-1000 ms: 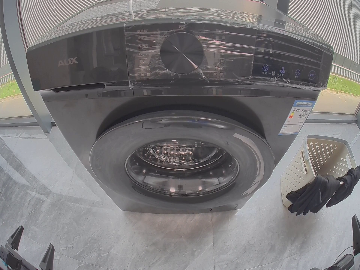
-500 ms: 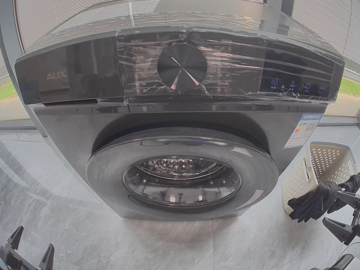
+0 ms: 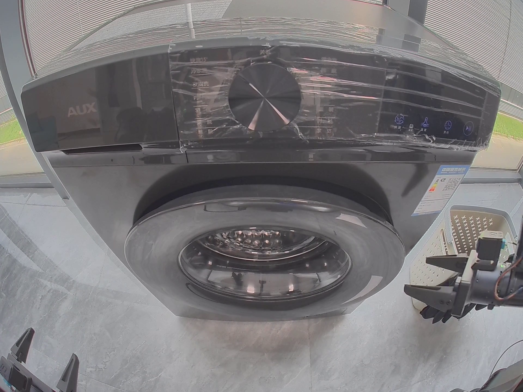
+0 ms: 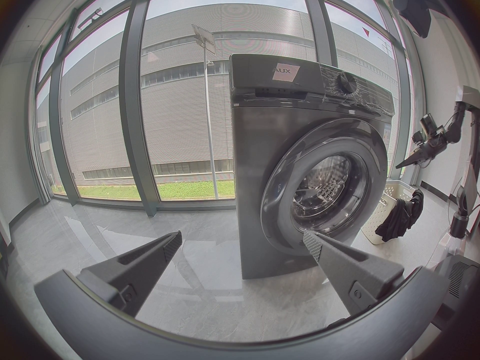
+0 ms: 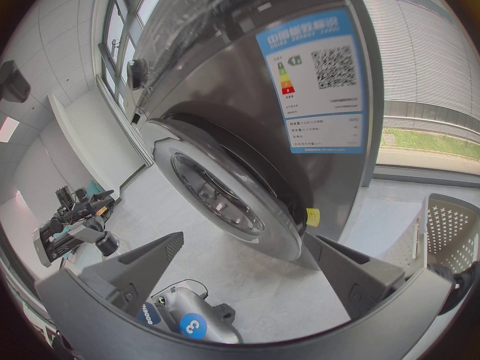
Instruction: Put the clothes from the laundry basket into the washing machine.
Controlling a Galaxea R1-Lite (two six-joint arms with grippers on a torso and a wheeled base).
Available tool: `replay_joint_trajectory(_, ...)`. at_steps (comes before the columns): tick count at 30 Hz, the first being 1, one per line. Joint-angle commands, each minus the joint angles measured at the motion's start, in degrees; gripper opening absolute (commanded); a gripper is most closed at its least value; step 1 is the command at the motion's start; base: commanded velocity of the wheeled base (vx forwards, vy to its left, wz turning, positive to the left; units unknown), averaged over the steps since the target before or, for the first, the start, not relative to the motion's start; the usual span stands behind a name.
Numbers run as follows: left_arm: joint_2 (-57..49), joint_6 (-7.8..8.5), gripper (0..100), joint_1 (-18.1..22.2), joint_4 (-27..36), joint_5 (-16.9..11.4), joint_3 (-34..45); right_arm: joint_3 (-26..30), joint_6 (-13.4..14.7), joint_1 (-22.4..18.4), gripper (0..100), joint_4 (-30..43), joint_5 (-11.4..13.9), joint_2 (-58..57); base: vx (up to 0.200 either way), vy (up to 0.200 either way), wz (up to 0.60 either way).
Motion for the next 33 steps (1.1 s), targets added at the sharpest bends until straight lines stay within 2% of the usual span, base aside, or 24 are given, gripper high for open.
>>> replay_joint_trajectory(1,-1.01,-0.1,100,0.01,-0.01,-0.04,1.01,-2.37,-0.07,0.56,100,-5.85,0.12,13.07,0.0,0.0,0.0)
replay_joint_trajectory(2,-1.01,-0.1,100,0.01,-0.01,-0.04,1.01,-2.37,-0.07,0.56,100,-5.85,0.12,13.07,0.0,0.0,0.0)
replay_joint_trajectory(3,-1.01,-0.01,100,0.01,-0.01,0.05,1.01,-2.64,-0.07,0.21,100,-11.47,-1.2,17.12,0.0,0.0,0.0)
replay_joint_trajectory(4,-1.01,-0.01,100,0.01,-0.01,0.05,1.01,-2.64,-0.07,0.21,100,-13.32,-1.9,18.17,0.0,0.0,0.0)
replay_joint_trajectory(8,-1.01,-0.01,100,0.01,-0.01,0.05,1.01,-2.55,0.02,0.73,100,-17.45,-2.69,20.63,0.0,0.0,0.0)
replay_joint_trajectory(20,-1.01,-0.01,100,0.01,-0.01,0.05,1.01,-1.41,0.28,5.57,100,-17.63,-2.61,20.9,0.0,0.0,0.0)
replay_joint_trajectory(22,-1.01,-0.01,100,0.01,-0.01,-0.04,1.01,-1.32,0.28,5.57,100,-17.63,-2.61,20.9,0.0,0.0,0.0)
replay_joint_trajectory(23,-1.01,-0.01,100,0.01,-0.01,-0.04,1.01,1.14,-0.16,5.92,100,-17.71,-2.69,19.75,0.0,0.0,0.0)
replay_joint_trajectory(28,-1.01,-0.01,100,0.01,-0.01,-0.04,1.01,5.19,-0.24,5.92,100,-16.92,-2.43,13.95,0.0,0.0,0.0)
replay_joint_trajectory(33,-1.01,-0.01,100,0.01,-0.01,-0.04,1.01,4.13,-0.24,5.22,100,-17.89,-2.69,14.13,0.0,0.0,0.0)
